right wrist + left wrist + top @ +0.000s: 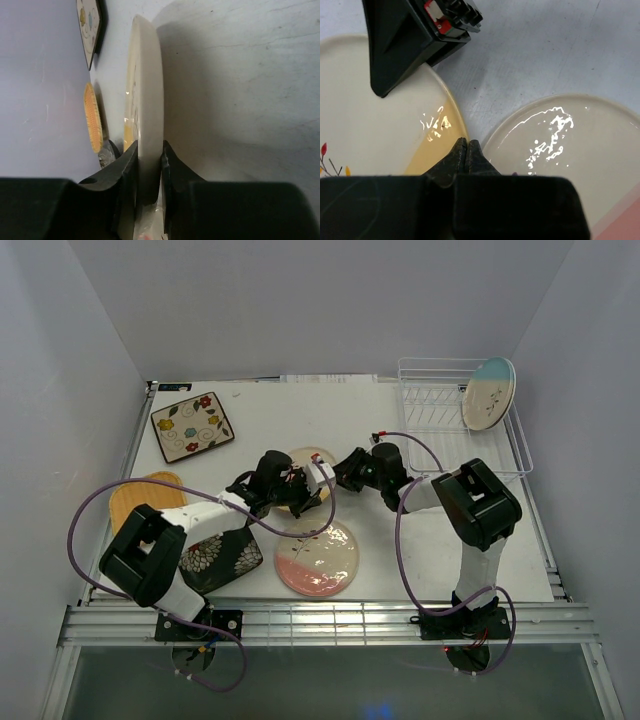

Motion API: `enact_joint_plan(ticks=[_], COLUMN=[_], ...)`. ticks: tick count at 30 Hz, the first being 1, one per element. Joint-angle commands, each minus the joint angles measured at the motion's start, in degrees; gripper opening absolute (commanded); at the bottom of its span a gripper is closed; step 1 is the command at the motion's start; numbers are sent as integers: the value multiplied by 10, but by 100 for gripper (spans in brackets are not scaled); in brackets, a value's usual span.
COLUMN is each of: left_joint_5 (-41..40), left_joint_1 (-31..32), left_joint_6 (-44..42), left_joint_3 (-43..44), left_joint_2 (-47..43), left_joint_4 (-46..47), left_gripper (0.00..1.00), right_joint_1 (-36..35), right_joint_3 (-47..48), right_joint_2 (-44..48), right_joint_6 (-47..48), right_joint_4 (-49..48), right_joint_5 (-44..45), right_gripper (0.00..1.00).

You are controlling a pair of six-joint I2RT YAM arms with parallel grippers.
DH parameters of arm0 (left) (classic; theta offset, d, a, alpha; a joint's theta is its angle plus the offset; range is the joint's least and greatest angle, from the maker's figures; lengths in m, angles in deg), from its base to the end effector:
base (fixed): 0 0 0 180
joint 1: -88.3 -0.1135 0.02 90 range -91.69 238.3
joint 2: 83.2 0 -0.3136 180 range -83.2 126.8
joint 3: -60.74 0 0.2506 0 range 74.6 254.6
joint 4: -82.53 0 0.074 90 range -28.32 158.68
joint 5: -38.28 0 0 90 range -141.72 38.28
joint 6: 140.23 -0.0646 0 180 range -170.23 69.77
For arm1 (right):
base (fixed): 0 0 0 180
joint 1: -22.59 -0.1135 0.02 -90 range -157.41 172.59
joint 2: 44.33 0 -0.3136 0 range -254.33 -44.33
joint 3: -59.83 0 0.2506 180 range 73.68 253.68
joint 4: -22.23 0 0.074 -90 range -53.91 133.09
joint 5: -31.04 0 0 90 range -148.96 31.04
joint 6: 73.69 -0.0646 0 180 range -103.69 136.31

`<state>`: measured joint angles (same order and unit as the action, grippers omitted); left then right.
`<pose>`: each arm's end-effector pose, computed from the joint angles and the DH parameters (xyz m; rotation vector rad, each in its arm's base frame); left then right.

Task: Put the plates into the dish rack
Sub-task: Pick up the plate at the center of the board.

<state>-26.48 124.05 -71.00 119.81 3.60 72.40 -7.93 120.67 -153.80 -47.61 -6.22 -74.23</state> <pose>0.2508 -0.2145 0.2287 1.2641 1.8385 -0.6338 0.3515 0.2270 0.1741 0.4255 2.1189 1.2981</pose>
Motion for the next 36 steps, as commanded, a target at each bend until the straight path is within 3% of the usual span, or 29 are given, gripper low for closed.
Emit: enact_joint_plan(ticks=[1,2,4,7,14,20,27,36], left_joint_5=[38,39,39,35,42,31,10,-107], left_joint_1=[1,1,1,1,0,-6,-30,-43], left_joint_6=[-10,-10,-13,-12,-8,10,50,72], left_joint_3=[8,8,8,5,-6,-28,-50,-107], left_joint_2=[-30,-30,-32,-35,-51,-82,-114,-175], left_joint_4=[34,34,34,37,47,84,131,228], left_gripper=[0,2,15,39,64,69,70,68], right_joint_1=[-3,-3,-3,-3,-3,-9,-40,-56], right_joint_3=[19,19,21,19,-2,-23,-31,-40], right_joint_2=[-4,-5,-6,-4,23,65,141,214], right_joint_6=[19,19,19,21,52,80,154,240], right_joint_4=[-32,-33,-34,-36,-36,-18,56,82], right_joint_5=[-12,-13,-14,-16,14,61,194,260], right_gripper=[20,12,8,8,8,8,8,8])
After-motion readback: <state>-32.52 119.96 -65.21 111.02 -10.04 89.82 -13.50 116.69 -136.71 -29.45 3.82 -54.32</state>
